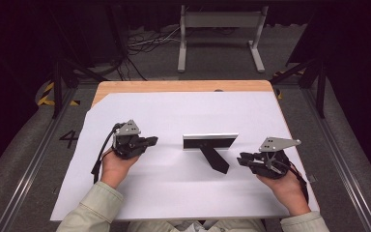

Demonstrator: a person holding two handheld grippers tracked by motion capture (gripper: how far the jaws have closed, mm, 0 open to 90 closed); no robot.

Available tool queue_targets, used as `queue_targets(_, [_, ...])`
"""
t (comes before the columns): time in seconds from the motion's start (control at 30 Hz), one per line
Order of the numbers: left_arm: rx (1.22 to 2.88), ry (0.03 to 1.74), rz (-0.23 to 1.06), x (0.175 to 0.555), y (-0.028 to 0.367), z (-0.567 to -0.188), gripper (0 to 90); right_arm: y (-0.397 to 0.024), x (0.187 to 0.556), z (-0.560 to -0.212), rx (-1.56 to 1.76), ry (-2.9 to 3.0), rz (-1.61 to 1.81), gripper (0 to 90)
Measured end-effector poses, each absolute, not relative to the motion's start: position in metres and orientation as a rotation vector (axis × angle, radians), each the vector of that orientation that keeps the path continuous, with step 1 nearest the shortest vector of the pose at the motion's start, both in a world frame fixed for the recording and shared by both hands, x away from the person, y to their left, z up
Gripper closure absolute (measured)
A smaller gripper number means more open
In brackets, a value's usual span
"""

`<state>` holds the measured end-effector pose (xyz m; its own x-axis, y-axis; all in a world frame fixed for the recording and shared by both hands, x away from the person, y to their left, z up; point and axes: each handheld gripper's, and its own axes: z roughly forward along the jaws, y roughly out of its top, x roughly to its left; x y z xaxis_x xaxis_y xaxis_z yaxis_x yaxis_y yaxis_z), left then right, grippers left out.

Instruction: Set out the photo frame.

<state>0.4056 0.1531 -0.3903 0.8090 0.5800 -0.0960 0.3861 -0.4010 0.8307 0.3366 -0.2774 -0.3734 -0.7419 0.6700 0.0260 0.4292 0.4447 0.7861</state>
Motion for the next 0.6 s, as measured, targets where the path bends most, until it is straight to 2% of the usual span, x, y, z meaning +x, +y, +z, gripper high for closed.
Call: queue_targets(0.6, [2.077,0.734,0.271,0.424,0.107,-0.415,90.0,-0.291,0.325,-0.364,0.971,2.359,1.218,75.2])
